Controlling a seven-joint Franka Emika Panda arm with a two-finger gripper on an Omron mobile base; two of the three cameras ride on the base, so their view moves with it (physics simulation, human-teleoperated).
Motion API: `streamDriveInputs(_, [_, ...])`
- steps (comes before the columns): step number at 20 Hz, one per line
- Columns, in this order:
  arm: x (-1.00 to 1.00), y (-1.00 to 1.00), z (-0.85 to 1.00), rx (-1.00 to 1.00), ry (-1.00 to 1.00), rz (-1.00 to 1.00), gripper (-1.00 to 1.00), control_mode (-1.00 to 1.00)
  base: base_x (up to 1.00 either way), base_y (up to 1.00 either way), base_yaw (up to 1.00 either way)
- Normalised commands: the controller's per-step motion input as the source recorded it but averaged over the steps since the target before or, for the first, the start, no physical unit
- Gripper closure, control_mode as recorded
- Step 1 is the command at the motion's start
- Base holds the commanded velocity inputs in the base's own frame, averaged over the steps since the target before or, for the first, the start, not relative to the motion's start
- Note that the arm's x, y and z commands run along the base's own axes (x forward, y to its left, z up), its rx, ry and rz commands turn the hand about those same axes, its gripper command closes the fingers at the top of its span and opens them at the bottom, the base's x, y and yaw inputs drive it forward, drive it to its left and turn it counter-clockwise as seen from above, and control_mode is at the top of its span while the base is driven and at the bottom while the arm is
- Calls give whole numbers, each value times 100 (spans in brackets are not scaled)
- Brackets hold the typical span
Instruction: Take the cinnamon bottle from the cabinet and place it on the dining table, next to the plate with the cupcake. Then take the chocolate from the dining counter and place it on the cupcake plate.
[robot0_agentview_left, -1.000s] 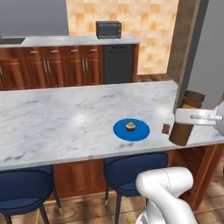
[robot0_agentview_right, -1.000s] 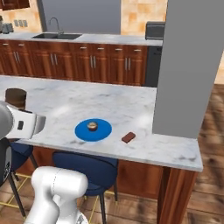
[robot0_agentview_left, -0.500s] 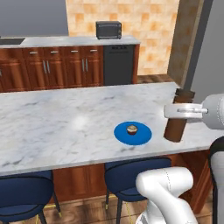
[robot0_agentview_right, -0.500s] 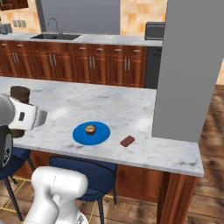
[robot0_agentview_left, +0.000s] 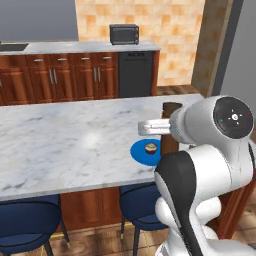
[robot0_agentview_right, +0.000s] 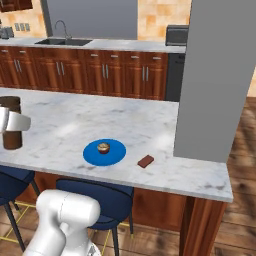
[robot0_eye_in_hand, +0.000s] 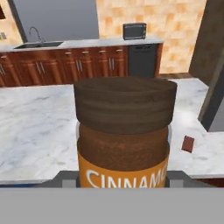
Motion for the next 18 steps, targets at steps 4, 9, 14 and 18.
streamDriveInputs(4, [47,2,-2,-1,5,-19,100,-100,0,0,0])
streamDriveInputs(9, [40,0,-3,0,6,-16,100,-100,0,0,0])
streamDriveInputs(14, [50,0,-14,2,8,-12,100,-100,0,0,0])
streamDriveInputs(18, [45,-5,-32,1,3,-7,100,-100,0,0,0])
